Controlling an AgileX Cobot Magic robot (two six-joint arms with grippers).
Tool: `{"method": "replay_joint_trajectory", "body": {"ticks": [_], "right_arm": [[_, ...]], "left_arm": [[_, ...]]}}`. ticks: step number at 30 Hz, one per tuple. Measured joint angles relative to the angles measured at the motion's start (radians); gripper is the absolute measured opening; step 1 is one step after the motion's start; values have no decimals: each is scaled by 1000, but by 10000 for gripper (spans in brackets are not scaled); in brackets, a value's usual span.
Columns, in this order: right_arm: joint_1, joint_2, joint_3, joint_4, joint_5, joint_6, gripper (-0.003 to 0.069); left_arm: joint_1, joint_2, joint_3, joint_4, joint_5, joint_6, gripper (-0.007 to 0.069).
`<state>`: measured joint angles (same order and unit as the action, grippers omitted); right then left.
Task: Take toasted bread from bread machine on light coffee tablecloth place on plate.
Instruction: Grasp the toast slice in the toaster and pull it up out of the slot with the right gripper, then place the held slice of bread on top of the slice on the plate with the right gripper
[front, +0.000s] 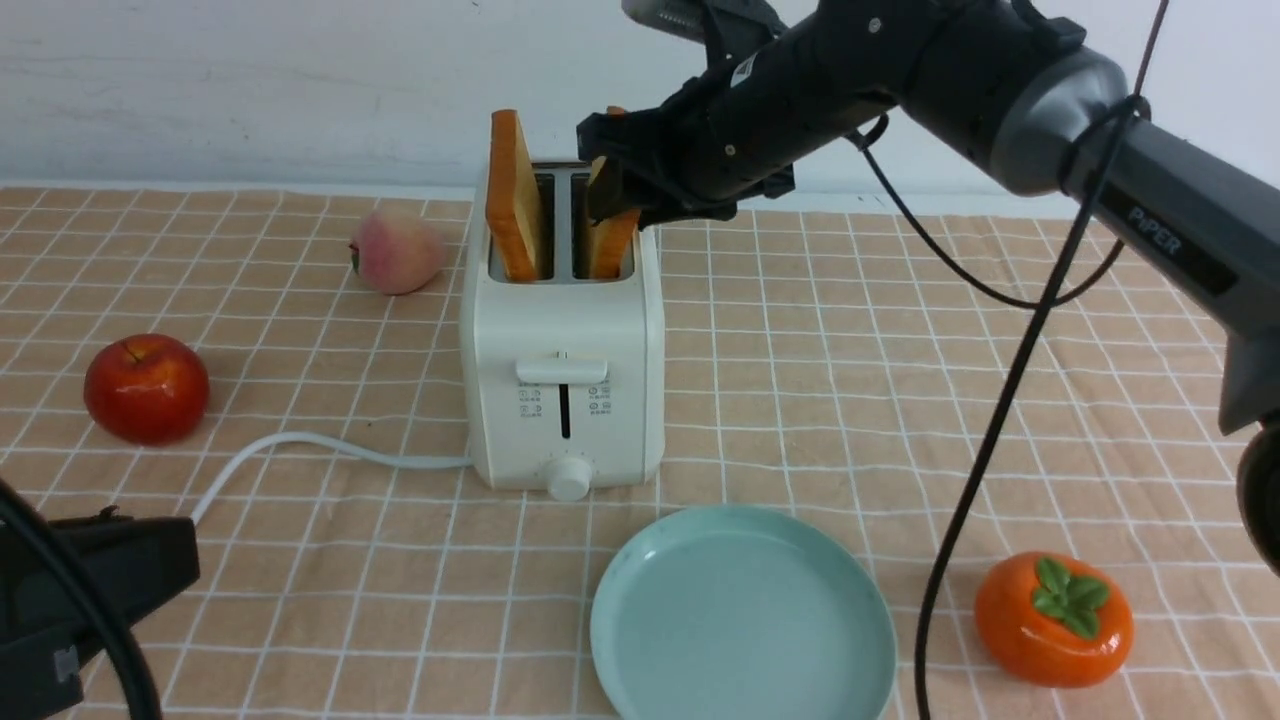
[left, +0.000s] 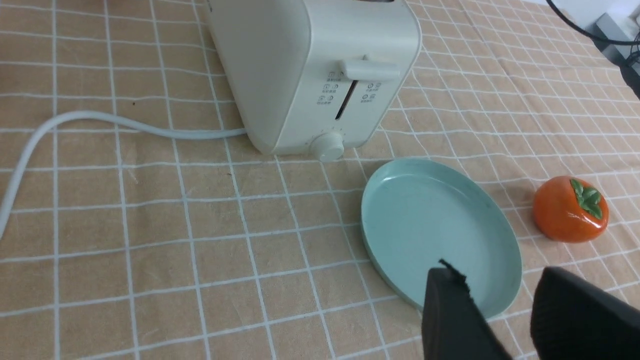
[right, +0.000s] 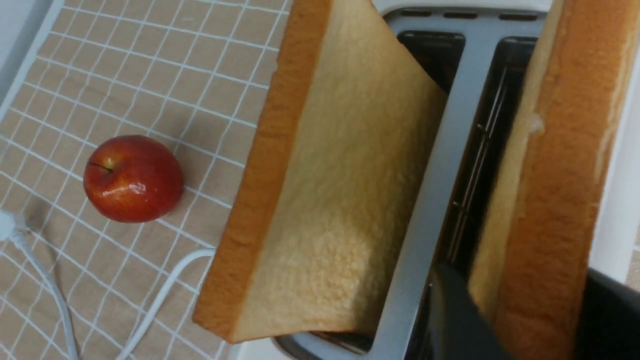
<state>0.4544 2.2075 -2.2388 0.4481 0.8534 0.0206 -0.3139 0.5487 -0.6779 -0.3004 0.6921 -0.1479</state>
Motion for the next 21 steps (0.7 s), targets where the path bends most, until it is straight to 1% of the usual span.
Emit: {"method": "replay_joint_trajectory", "body": {"ticks": [1, 2, 3, 10, 13, 14, 15, 18, 20, 21], "right_arm": [[0, -4, 0, 4, -3, 0, 118], [0, -8, -2, 5, -4, 0, 85], [0, -18, -4, 7, -6, 0, 75], [-7, -132, -61, -1, -6, 0, 85], [-33, -227, -82, -51, 12, -1, 85], [-60, -291, -88, -109, 44, -2, 85], [-60, -291, -88, -109, 44, -2, 85], [-150, -409, -71, -262, 167, -1, 85], [-192, -468, -10, -327, 186, 8, 85], [-197, -482, 7, -339, 188, 12, 85]], "left_arm": [[0, 0, 0, 0, 1, 0, 238], [0, 0, 0, 0, 2, 1, 239], [0, 0, 0, 0, 2, 1, 239], [0, 0, 0, 0, -21, 1, 239], [0, 0, 0, 0, -26, 1, 239], [0, 0, 0, 0, -28, 1, 239], [0, 0, 0, 0, -28, 1, 239], [0, 0, 0, 0, -28, 1, 239], [0, 0, 0, 0, -28, 1, 239], [0, 0, 0, 0, -28, 1, 240]]}}
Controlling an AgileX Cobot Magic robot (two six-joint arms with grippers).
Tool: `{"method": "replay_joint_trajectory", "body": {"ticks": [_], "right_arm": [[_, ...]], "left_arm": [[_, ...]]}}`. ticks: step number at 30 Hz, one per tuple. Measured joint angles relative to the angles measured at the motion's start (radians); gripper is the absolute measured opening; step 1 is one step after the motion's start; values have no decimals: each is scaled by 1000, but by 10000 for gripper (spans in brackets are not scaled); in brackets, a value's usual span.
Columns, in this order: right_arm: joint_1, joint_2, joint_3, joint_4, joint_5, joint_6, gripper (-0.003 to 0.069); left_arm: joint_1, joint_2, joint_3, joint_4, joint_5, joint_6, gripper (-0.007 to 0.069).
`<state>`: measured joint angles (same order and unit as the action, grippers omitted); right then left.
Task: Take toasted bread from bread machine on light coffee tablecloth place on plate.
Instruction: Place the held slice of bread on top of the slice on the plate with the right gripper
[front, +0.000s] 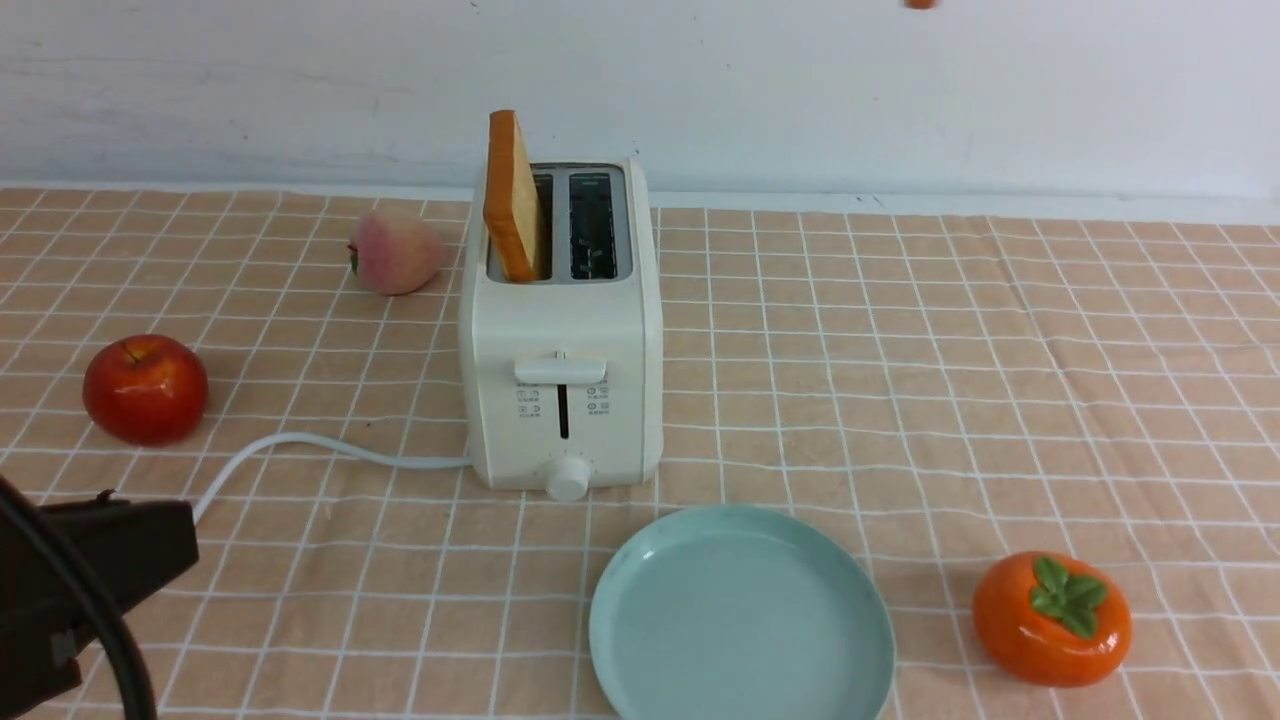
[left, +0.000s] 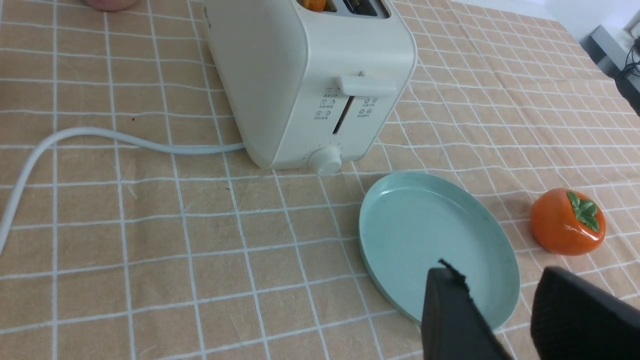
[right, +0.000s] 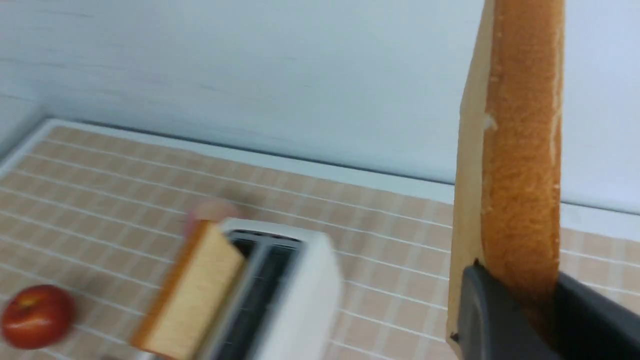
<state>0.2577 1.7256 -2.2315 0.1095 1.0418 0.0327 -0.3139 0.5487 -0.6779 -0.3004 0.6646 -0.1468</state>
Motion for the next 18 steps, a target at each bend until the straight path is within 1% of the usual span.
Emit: {"method": "replay_joint_trajectory", "body": {"ticks": [1, 3, 5, 6, 7, 8, 10, 13, 17, 18], "right_arm": [[-33, -45, 70, -36, 0, 22, 85], [-68, -104, 193, -67, 1, 74, 85], [-83, -124, 251, -69, 9, 104, 85], [-92, -146, 344, -60, 34, 142, 85], [-93, -154, 413, -33, 56, 146, 85], [-93, -154, 425, -26, 61, 146, 85], [-86, -154, 587, 115, 105, 85, 85], [-60, -151, 796, 338, 75, -69, 85], [-13, -141, 1026, 641, -68, -294, 85], [1, -134, 1077, 733, -120, -382, 85]], "left_arm": [[0, 0, 0, 0, 0, 1, 240], [0, 0, 0, 0, 0, 1, 242], [0, 0, 0, 0, 0, 1, 242], [0, 0, 0, 0, 0, 1, 242], [0, 0, 0, 0, 1, 1, 242], [0, 0, 0, 0, 1, 1, 242], [0, 0, 0, 0, 9, 1, 242], [0, 0, 0, 0, 16, 1, 242], [0, 0, 0, -5, 18, 1, 242], [0, 0, 0, -8, 21, 1, 242]]}}
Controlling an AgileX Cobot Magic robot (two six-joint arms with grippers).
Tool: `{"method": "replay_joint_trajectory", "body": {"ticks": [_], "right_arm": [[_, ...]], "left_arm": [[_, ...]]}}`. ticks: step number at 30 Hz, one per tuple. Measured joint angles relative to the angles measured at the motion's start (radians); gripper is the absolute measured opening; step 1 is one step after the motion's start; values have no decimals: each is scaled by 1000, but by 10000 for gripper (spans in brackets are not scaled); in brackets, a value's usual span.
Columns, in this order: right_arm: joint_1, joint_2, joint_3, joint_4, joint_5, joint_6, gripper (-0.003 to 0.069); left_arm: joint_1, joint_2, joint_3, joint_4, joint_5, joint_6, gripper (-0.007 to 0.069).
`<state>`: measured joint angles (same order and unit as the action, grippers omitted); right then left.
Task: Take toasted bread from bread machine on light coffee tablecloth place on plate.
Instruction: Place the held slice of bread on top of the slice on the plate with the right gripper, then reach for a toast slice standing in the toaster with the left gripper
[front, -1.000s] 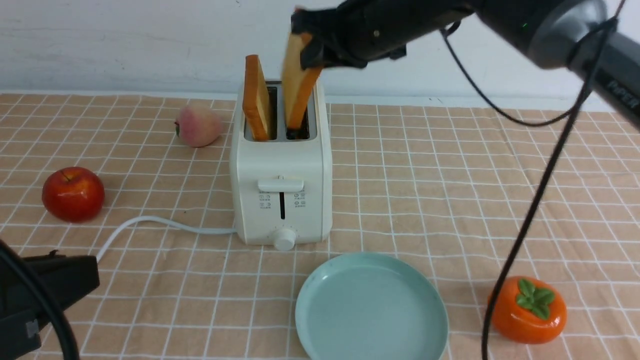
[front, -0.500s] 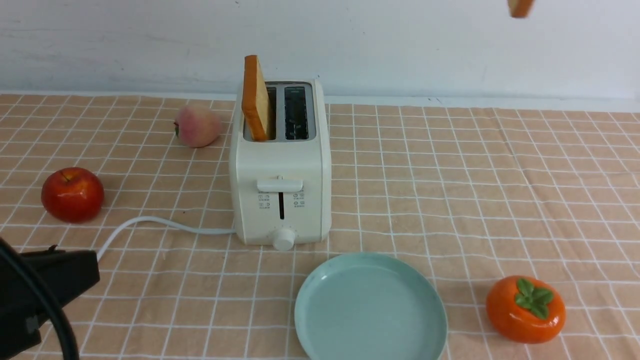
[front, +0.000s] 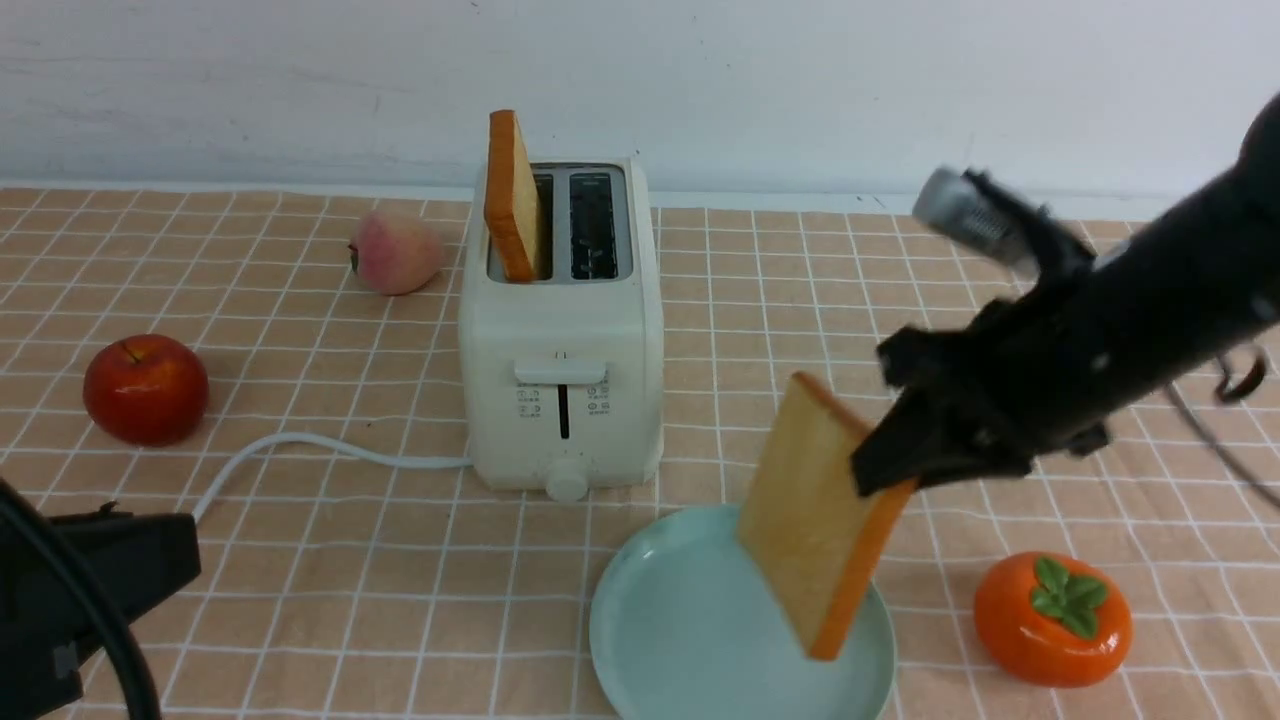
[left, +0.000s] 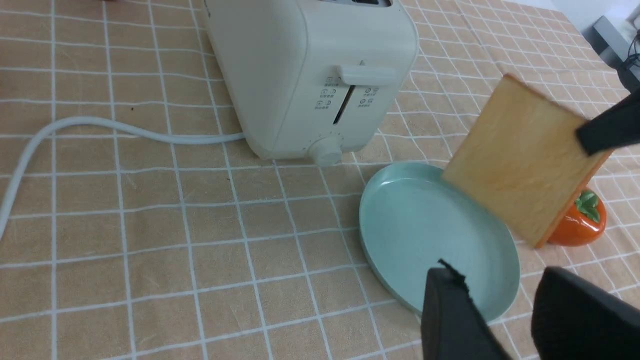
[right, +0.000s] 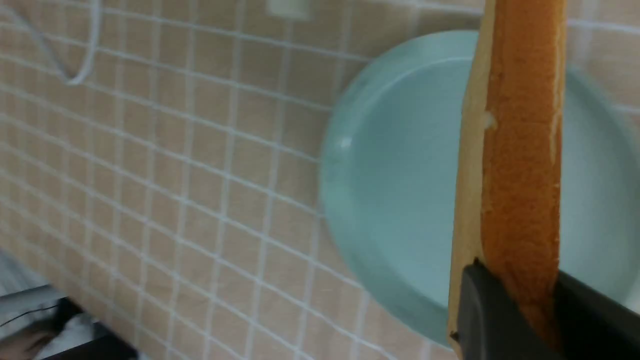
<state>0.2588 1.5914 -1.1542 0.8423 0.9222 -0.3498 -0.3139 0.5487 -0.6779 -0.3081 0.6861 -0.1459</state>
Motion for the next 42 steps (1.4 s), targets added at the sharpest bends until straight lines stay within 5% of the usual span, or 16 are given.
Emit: {"method": "replay_joint_trajectory", "body": {"ticks": [6, 15, 24, 28, 35, 42], "right_arm": [[25, 54, 172, 413, -149, -332, 85], [25, 79, 190, 430, -144, -326, 167], [25, 33, 189, 295, -112, -264, 475], [9, -18, 124, 63, -59, -200, 580], [-20, -77, -128, -414, 64, 90, 565], [17, -189, -317, -472, 99, 152, 480]], "left_arm": [[0, 0, 0, -10, 10, 0, 242], [0, 0, 0, -14, 20, 0, 240], [0, 0, 0, -14, 24, 0, 240], [0, 0, 0, -15, 8, 0, 240], [0, 53, 0, -16, -85, -13, 240], [0, 256, 0, -14, -127, -128, 251]]}}
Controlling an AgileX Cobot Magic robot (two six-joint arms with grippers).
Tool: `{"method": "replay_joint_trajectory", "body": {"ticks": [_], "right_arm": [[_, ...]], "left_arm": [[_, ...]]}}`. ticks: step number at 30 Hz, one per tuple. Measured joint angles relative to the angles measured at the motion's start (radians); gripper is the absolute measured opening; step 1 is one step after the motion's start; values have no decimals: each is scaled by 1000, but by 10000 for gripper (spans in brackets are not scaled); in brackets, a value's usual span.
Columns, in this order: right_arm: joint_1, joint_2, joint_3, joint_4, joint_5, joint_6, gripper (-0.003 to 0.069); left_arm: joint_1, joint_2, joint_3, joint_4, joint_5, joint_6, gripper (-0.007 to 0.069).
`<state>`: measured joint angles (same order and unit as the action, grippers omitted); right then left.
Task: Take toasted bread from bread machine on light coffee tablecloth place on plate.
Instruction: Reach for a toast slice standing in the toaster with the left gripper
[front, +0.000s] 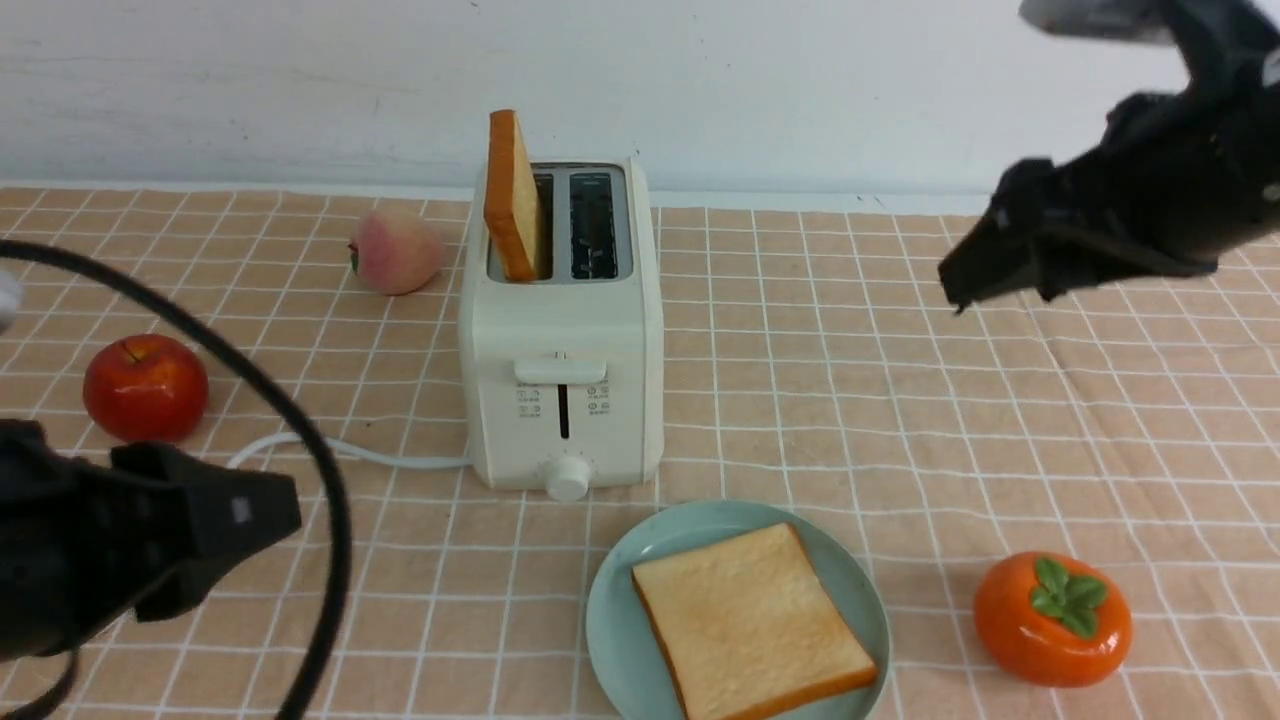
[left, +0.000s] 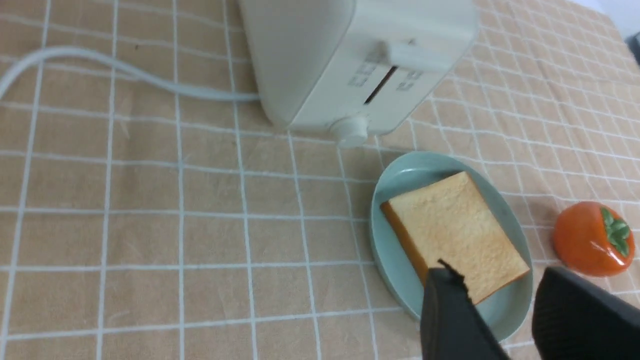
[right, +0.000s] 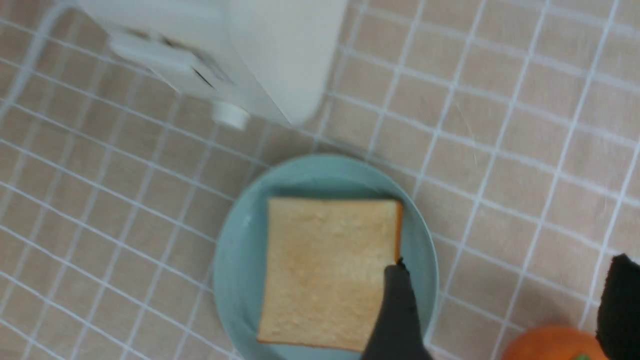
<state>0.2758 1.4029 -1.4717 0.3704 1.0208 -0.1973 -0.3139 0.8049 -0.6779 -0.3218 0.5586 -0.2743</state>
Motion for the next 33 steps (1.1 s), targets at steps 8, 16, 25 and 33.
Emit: {"method": "replay_joint_trajectory", "body": {"ticks": [8, 16, 25, 33], "right_arm": [[9, -105, -29, 64, 23, -192, 353], [9, -114, -29, 150, 74, -212, 340], [9, -114, -29, 185, 79, -213, 339], [9, -114, -29, 191, 88, -213, 339]], "left_arm": [[0, 367, -278, 110, 100, -4, 442], [-5, 572, -595, 146, 106, 3, 600], [-79, 872, -924, 342, 179, -77, 575], [-80, 1048, -1039, 523, 170, -246, 456]]}}
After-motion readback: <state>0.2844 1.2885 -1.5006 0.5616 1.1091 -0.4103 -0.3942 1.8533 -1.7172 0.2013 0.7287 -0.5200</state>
